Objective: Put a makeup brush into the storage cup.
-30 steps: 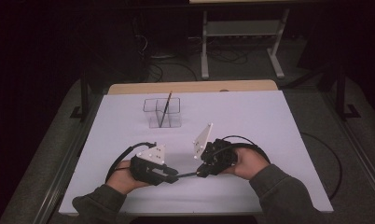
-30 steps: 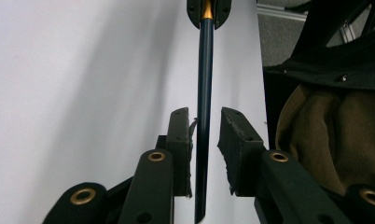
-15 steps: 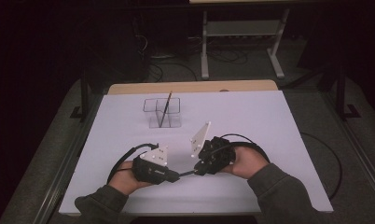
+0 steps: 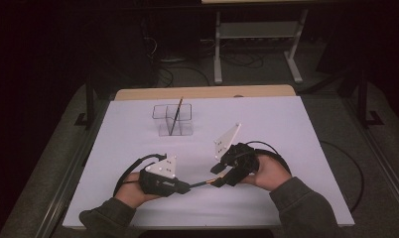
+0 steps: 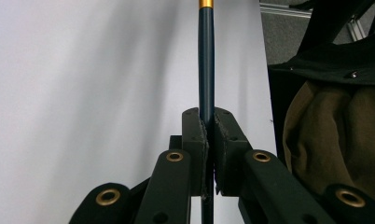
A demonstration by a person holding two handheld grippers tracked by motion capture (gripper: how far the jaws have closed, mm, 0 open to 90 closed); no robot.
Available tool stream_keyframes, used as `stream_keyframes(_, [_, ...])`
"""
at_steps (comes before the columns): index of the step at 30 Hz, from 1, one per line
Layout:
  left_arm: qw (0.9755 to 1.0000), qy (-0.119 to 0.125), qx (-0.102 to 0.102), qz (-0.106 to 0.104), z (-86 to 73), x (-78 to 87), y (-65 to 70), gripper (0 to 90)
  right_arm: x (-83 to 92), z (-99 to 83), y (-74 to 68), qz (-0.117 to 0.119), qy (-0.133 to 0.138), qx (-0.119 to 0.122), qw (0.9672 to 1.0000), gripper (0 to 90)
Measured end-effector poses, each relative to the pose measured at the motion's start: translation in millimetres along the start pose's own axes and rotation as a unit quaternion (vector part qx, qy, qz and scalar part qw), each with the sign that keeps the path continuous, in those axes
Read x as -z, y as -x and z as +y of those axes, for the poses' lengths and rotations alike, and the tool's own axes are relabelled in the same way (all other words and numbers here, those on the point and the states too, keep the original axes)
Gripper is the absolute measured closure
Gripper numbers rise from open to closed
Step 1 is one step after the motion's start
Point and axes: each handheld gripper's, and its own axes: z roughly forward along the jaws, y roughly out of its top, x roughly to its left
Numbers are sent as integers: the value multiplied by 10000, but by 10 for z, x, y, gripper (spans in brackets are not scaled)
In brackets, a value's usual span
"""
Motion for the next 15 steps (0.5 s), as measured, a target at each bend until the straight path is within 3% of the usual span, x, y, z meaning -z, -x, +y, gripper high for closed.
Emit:
stream_keyframes(6, [10000,-8,13,28,-5,-8,-4,840,-3,-11,32,228,-25,16,9997,774])
stream_keyframes(15, [9999,-110,5,-12,-4,-32,-9,836,-29,5,45,371,-191,50,9991,823])
